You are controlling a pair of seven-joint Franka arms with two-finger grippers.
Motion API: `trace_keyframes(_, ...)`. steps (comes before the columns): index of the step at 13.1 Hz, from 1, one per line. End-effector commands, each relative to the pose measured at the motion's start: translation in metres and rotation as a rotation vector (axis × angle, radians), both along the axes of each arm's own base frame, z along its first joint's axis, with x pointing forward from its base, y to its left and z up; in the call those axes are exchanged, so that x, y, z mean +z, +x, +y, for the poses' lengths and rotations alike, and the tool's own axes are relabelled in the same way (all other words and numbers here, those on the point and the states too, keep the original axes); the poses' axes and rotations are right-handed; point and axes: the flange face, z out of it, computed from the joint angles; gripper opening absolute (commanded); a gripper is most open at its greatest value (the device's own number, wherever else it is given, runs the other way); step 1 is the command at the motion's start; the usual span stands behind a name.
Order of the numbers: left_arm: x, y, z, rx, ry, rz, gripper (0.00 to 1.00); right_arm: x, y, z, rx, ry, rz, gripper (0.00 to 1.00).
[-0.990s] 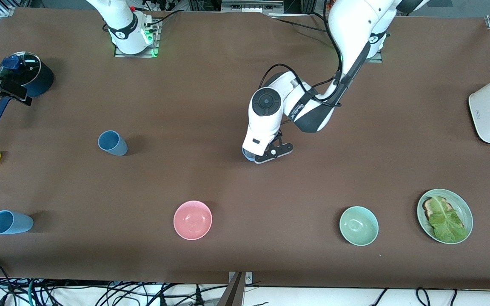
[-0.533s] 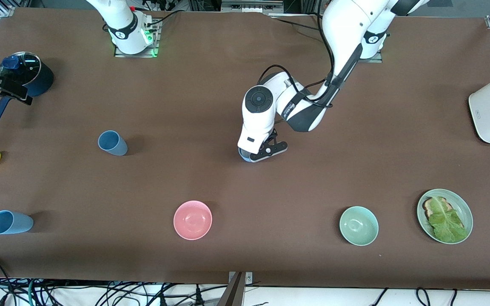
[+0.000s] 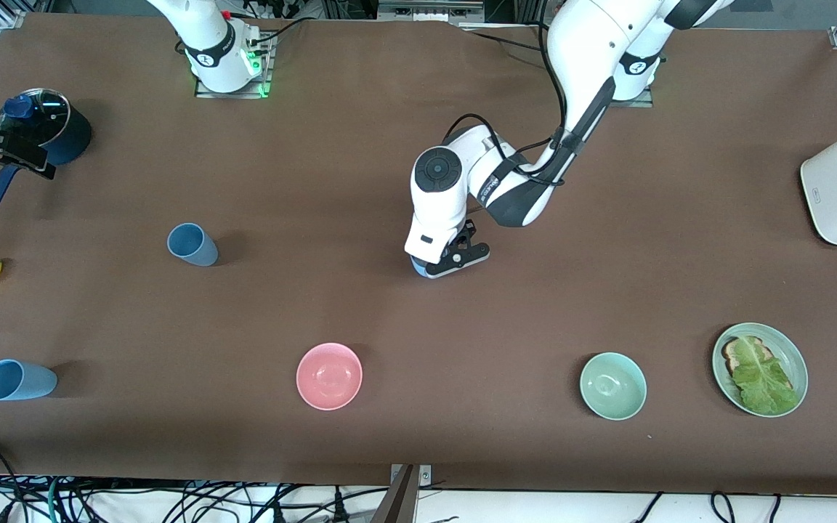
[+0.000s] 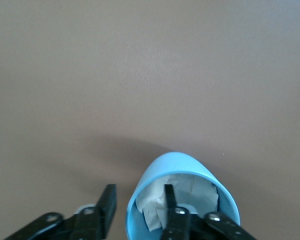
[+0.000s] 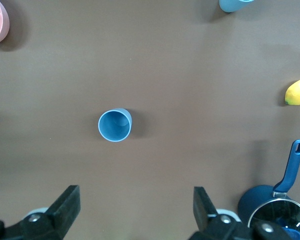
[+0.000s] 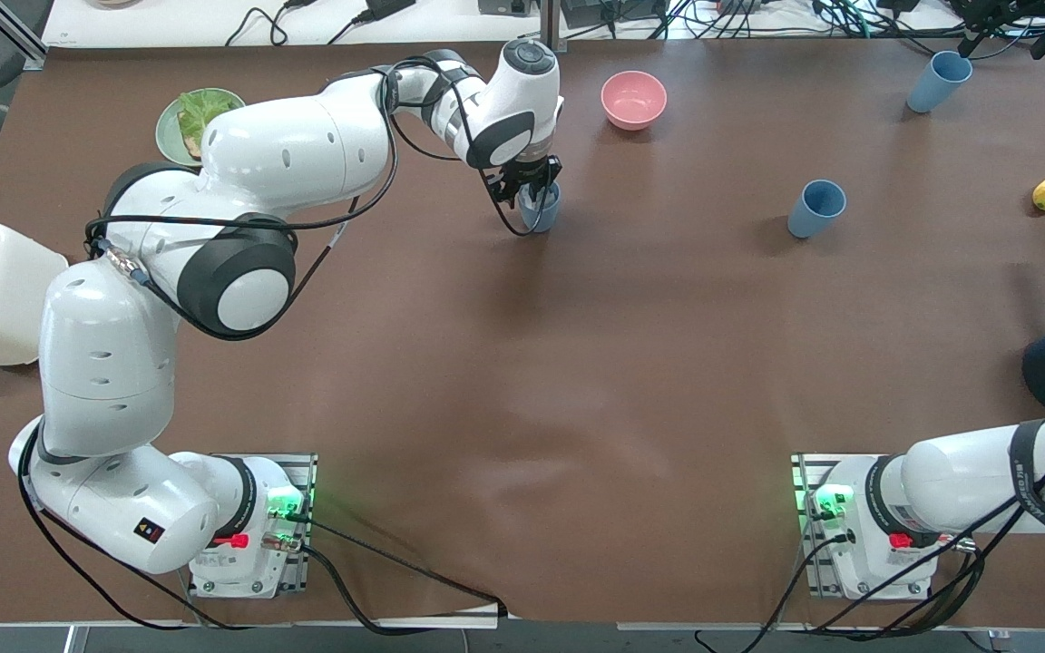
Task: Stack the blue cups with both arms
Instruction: 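Carry the tissue cup with the left gripper to mid-table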
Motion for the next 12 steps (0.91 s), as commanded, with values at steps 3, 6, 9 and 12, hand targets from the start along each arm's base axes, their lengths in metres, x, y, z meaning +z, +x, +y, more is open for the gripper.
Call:
trace_keyframes(3, 0.014, 0.0, -0.01, -0.005, 0.008, -0.046, 1.0, 0.001, -0.004, -0.001, 0.004, 0.014, 0.005, 1.0)
trace_keyframes(6, 0.037, -0.002, -0.008, -0.022, 0.004, -0.062, 1.0, 0.001, -0.004, -0.001, 0.004, 0.014, 0.005, 1.0)
trace_keyframes(9, 0.063, -0.004, -0.005, -0.048, 0.011, -0.055, 1.0, 0.002, -0.005, 0.0, 0.007, 0.015, 0.007, 1.0)
trace_keyframes(12, 0.087, -0.006, 0.0, -0.052, 0.033, -0.05, 1.0, 0.0, -0.008, 0.001, 0.014, 0.018, 0.033, 1.0)
